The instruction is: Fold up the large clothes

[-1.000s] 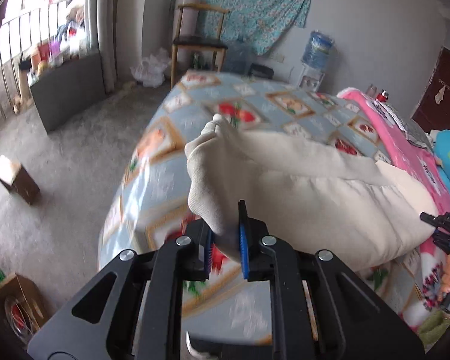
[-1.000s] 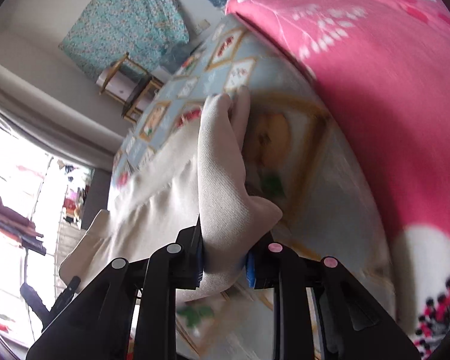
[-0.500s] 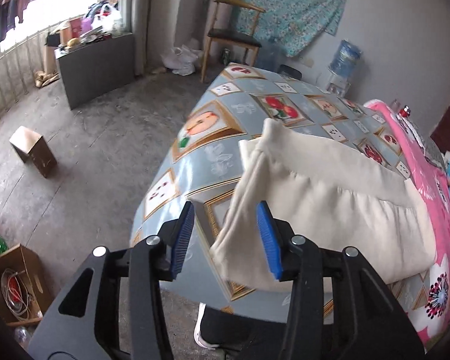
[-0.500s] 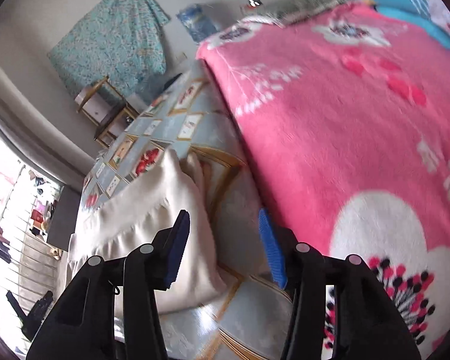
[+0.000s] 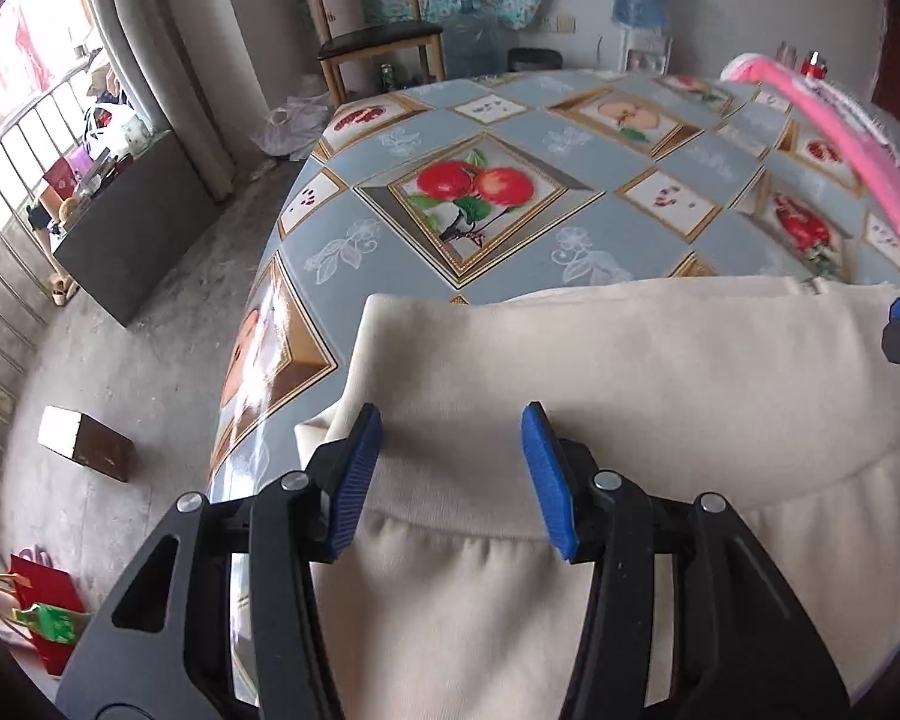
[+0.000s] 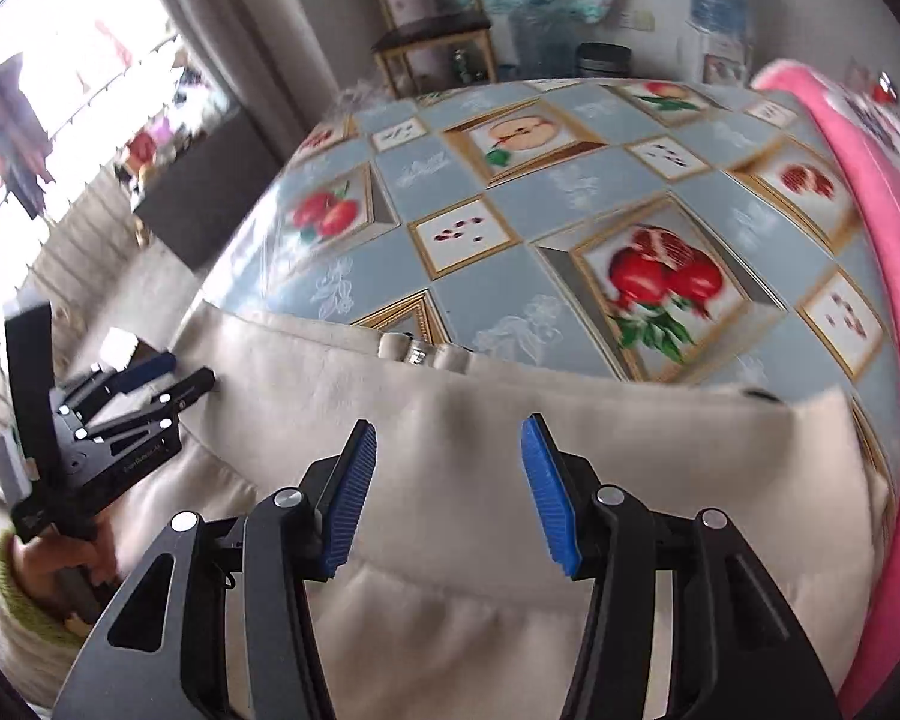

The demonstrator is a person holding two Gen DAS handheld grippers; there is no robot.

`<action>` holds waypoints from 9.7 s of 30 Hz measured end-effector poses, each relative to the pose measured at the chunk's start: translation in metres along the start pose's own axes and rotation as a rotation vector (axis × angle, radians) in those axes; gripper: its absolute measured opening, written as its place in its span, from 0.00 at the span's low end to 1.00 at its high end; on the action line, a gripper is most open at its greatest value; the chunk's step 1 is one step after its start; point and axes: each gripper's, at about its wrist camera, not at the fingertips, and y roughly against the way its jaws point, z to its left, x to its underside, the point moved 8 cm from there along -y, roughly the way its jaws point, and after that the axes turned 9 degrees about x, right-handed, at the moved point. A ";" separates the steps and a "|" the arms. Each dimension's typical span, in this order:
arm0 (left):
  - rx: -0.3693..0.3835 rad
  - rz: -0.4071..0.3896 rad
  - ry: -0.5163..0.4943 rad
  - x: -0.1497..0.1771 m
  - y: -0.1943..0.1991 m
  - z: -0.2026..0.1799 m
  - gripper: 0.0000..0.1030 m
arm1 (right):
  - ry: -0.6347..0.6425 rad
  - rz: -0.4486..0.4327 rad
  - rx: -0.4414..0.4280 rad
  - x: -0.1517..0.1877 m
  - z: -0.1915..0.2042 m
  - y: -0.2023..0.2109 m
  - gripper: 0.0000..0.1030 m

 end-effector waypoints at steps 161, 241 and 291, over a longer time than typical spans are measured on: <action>0.233 -0.143 -0.083 0.118 0.134 -0.097 0.82 | -0.245 -0.243 0.243 0.168 -0.050 0.151 0.85; 0.139 0.069 0.016 0.154 0.138 -0.129 0.93 | -0.273 -0.146 0.411 0.200 -0.010 0.170 0.94; 0.139 0.076 0.021 0.159 0.139 -0.128 0.93 | -0.287 -0.125 0.429 0.203 -0.014 0.165 0.94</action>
